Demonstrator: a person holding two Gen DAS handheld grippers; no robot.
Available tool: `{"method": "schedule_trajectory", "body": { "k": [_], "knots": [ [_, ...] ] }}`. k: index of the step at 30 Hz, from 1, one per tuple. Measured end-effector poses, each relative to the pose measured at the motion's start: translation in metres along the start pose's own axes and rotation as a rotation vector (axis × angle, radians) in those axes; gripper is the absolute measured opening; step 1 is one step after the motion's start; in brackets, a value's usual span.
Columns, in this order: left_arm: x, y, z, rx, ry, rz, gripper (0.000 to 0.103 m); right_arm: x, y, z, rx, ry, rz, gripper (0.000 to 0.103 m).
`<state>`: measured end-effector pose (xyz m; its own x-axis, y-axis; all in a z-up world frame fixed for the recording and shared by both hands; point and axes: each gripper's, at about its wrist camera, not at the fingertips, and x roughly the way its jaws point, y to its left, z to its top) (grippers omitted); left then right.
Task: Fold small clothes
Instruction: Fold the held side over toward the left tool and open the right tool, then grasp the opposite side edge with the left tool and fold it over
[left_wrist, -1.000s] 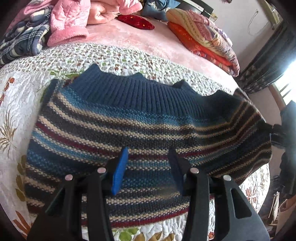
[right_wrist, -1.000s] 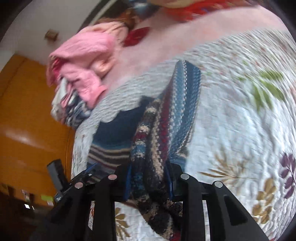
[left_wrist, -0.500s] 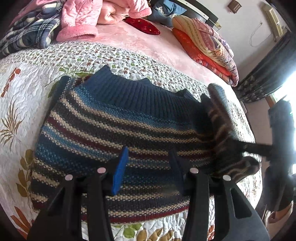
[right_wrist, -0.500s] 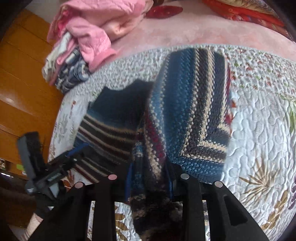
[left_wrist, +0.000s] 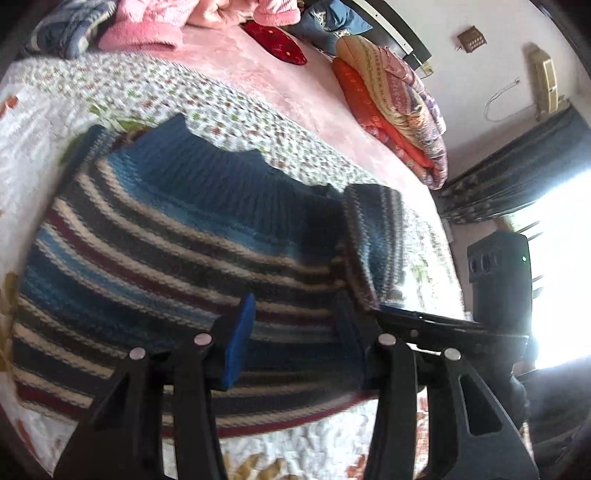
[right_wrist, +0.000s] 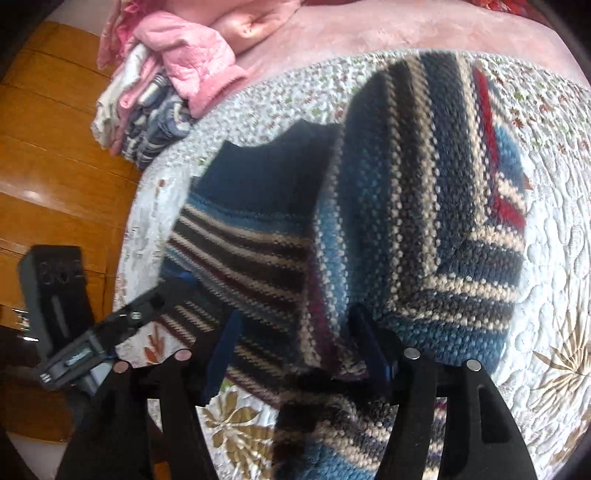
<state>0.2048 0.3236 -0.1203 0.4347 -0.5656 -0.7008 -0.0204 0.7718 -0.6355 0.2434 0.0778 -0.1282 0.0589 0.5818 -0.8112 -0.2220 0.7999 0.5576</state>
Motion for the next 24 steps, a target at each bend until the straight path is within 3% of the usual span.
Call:
{"method": "schedule_trajectory", "body": {
  "k": [8, 11, 16, 24],
  "knots": [
    [0.029, -0.023, 0.005, -0.035, 0.058, -0.107, 0.044, -0.079, -0.028, -0.011, 0.036, -0.132, 0.011, 0.064],
    [0.051, -0.031, 0.007, -0.063, 0.107, -0.147, 0.045, -0.096, -0.051, -0.020, 0.066, -0.164, -0.038, 0.064],
    [0.082, -0.038, 0.008, -0.098, 0.157, -0.175, 0.045, -0.096, -0.096, -0.044, 0.156, -0.157, -0.028, 0.064],
    [0.112, -0.043, 0.012, -0.115, 0.190, -0.149, 0.045, -0.077, -0.138, -0.076, 0.241, -0.141, -0.003, 0.064]
  ]
}}
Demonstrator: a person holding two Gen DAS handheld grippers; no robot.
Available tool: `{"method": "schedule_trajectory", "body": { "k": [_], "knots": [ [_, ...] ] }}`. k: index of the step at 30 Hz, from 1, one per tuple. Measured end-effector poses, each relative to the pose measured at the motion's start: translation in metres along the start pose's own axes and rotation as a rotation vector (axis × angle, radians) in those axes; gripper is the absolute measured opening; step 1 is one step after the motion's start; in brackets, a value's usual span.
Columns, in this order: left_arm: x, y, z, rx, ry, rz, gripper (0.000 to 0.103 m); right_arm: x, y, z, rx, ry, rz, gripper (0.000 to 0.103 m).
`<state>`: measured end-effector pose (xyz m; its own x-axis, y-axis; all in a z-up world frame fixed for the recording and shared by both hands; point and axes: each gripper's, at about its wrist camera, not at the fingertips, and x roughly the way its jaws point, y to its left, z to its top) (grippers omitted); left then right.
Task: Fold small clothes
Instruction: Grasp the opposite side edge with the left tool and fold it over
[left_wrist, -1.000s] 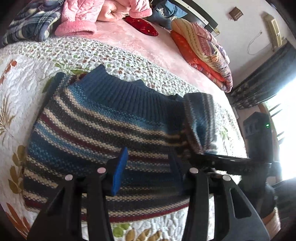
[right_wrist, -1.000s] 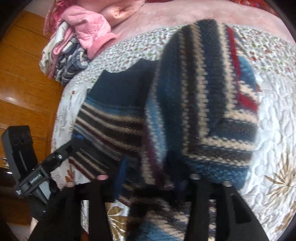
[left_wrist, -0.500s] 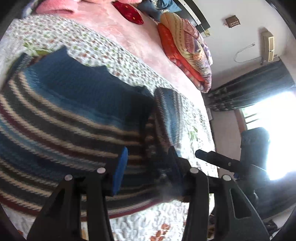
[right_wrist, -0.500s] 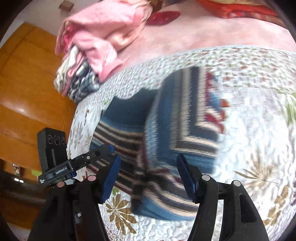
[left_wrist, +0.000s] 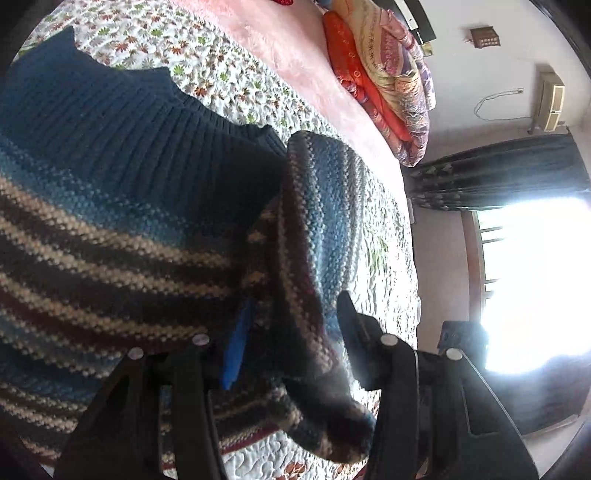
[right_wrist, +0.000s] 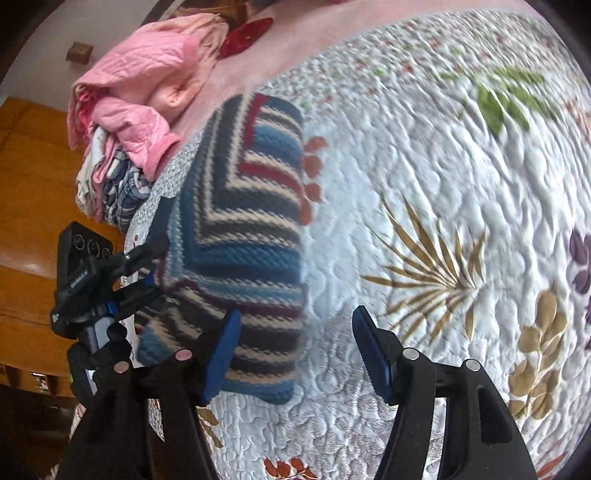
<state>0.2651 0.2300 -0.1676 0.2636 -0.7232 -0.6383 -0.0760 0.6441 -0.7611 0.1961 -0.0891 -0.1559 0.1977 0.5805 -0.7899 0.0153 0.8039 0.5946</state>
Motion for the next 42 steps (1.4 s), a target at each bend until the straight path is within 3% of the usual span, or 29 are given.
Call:
{"method": "schedule_trajectory", "body": {
  "k": [6, 17, 23, 33, 42],
  "knots": [
    [-0.006, 0.010, -0.005, -0.009, -0.013, 0.018, 0.045, 0.001, -0.015, -0.006, 0.025, -0.010, 0.023, 0.064],
    [0.020, 0.005, 0.000, -0.053, 0.047, -0.040, 0.046, 0.002, -0.019, -0.008, 0.038, -0.016, 0.040, 0.064],
    [0.019, -0.001, -0.004, -0.032, 0.015, -0.028, 0.028, 0.000, -0.021, -0.010, 0.051, -0.021, 0.035, 0.064],
    [-0.039, -0.018, -0.015, 0.083, -0.114, -0.061, 0.023, -0.008, -0.005, -0.021, 0.007, -0.027, 0.021, 0.064],
    [-0.098, 0.019, -0.005, 0.008, -0.164, -0.099, 0.023, 0.002, 0.035, -0.026, -0.029, -0.013, 0.060, 0.064]
  ]
}}
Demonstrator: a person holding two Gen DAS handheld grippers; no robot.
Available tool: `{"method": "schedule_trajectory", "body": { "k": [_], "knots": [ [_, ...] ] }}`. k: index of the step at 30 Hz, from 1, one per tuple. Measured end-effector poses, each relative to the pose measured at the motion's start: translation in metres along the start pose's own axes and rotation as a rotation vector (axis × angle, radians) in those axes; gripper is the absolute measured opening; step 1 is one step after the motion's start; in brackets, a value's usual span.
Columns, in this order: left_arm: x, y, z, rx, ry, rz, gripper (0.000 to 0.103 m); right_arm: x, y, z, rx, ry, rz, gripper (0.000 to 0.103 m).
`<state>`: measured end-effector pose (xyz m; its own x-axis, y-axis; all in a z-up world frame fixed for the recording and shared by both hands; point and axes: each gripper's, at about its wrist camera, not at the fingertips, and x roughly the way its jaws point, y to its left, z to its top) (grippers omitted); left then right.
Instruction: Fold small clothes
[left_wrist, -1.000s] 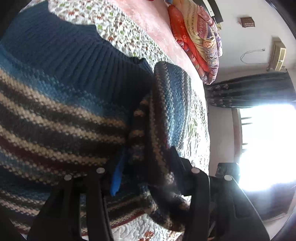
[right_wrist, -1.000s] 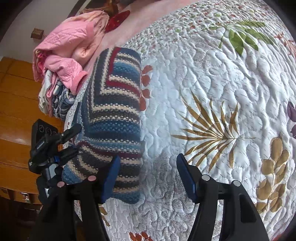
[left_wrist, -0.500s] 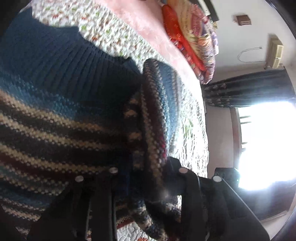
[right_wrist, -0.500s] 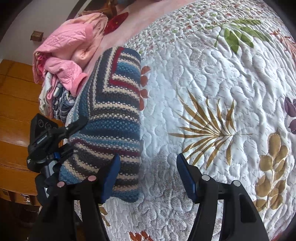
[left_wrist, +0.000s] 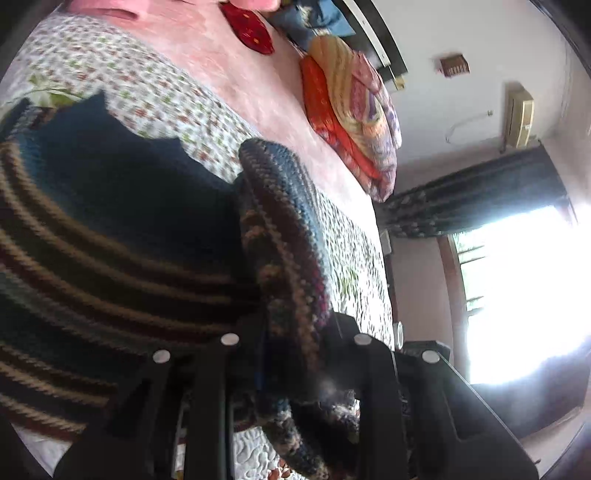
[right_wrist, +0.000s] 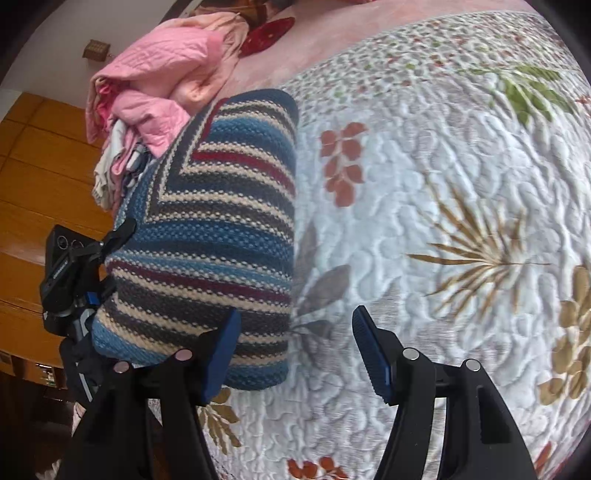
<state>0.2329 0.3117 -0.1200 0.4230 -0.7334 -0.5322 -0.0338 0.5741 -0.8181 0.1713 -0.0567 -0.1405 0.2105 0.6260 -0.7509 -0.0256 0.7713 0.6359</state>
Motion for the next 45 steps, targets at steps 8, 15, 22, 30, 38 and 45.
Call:
{"method": "schedule_trajectory", "body": {
  "k": [8, 15, 22, 30, 38, 45],
  "knots": [
    [-0.058, 0.040, 0.008, -0.065, -0.053, 0.019, 0.022, 0.031, 0.033, 0.003, -0.021, 0.039, 0.042, 0.065],
    [-0.118, 0.077, 0.022, -0.113, -0.118, 0.055, 0.021, 0.061, 0.060, 0.005, -0.060, 0.081, 0.054, 0.066],
    [-0.166, 0.106, 0.036, -0.128, -0.161, 0.092, 0.021, 0.088, 0.087, 0.003, -0.104, 0.127, 0.072, 0.067],
    [-0.175, 0.150, 0.038, -0.101, -0.151, 0.137, 0.021, 0.116, 0.110, -0.004, -0.149, 0.179, 0.051, 0.066],
    [-0.156, 0.183, 0.036, -0.115, -0.136, 0.155, 0.023, 0.147, 0.112, -0.014, -0.177, 0.211, -0.035, 0.050],
    [-0.200, 0.152, 0.015, -0.074, -0.174, 0.152, 0.026, 0.159, 0.111, -0.017, -0.166, 0.214, -0.043, 0.049]
  ]
}}
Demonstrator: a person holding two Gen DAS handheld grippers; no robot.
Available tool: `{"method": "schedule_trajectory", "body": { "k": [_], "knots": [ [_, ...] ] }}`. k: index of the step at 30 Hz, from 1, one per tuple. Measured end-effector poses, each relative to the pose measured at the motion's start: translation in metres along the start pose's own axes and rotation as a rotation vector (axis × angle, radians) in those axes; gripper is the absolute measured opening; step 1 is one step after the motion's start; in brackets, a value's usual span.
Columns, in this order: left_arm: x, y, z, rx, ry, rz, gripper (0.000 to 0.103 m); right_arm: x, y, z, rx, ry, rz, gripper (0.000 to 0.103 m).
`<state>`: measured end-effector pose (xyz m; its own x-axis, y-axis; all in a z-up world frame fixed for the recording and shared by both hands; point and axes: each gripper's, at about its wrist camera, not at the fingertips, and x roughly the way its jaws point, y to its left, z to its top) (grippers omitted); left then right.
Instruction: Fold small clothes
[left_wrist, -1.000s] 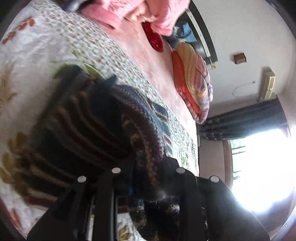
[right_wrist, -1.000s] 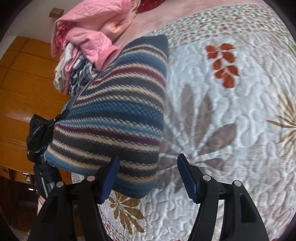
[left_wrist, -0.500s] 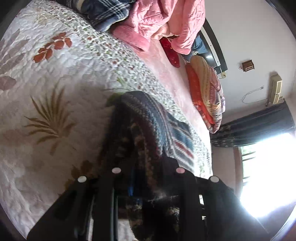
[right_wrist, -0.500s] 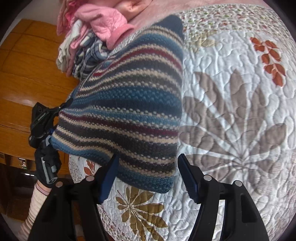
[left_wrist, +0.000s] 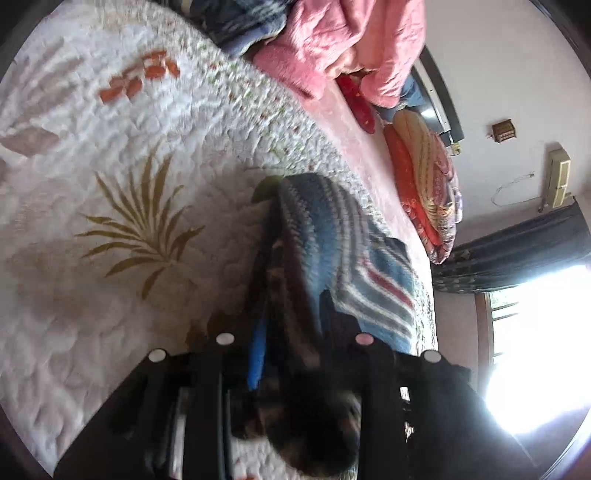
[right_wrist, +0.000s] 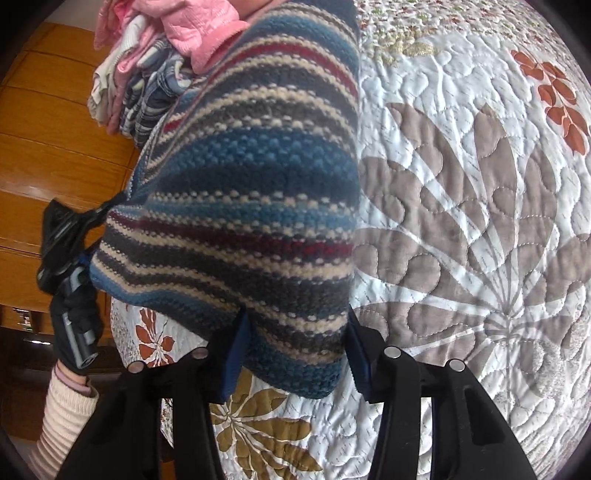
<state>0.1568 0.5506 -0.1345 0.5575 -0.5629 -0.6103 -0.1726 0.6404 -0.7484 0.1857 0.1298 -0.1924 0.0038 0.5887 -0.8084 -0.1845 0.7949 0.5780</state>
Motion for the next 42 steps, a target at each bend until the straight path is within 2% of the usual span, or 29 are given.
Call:
{"method": "schedule_trajectory", "body": {
  "k": [4, 10, 12, 13, 14, 20, 27, 31, 33, 34, 35, 38, 42],
  "knots": [
    [-0.024, -0.027, -0.026, 0.073, -0.001, -0.020, 0.041, -0.007, -0.003, -0.005, -0.009, -0.006, 0.002, 0.052],
    [-0.005, -0.041, -0.050, 0.118, 0.074, 0.075, 0.047, -0.011, -0.002, -0.008, -0.004, -0.009, -0.011, 0.052],
    [0.003, -0.039, -0.054, 0.123, 0.088, 0.100, 0.042, -0.012, 0.001, -0.008, -0.011, -0.009, -0.019, 0.052],
    [0.005, -0.037, -0.055, 0.127, 0.098, 0.116, 0.023, -0.013, 0.002, -0.008, -0.015, -0.009, -0.025, 0.052],
    [0.008, -0.034, -0.057, 0.123, 0.110, 0.131, 0.014, -0.013, 0.003, -0.007, -0.018, -0.009, -0.028, 0.052],
    [0.003, 0.019, -0.066, -0.020, 0.110, 0.076, 0.010, -0.013, 0.005, -0.006, -0.020, -0.012, -0.029, 0.049],
    [0.015, 0.044, -0.071, -0.077, 0.121, 0.050, 0.011, -0.004, -0.001, -0.006, -0.010, 0.004, -0.030, 0.049],
    [0.005, 0.031, -0.067, -0.026, 0.124, 0.046, 0.021, -0.003, -0.002, -0.005, -0.011, 0.010, -0.027, 0.050],
    [-0.006, 0.019, -0.061, 0.017, 0.102, 0.053, 0.036, -0.008, 0.003, -0.003, -0.035, 0.004, -0.033, 0.052],
    [-0.011, 0.014, -0.056, 0.031, 0.087, 0.049, 0.048, -0.011, 0.006, -0.002, -0.047, -0.006, -0.034, 0.055],
    [-0.016, 0.010, -0.051, 0.043, 0.074, 0.043, 0.057, -0.016, 0.008, 0.000, -0.059, -0.017, -0.032, 0.057],
    [-0.019, 0.001, -0.031, 0.065, 0.050, 0.037, 0.065, -0.030, 0.012, 0.006, -0.071, -0.051, -0.010, 0.069],
    [0.001, 0.003, -0.004, 0.052, 0.086, 0.044, 0.069, -0.041, 0.011, 0.018, -0.063, -0.095, 0.024, 0.076]
  ]
}}
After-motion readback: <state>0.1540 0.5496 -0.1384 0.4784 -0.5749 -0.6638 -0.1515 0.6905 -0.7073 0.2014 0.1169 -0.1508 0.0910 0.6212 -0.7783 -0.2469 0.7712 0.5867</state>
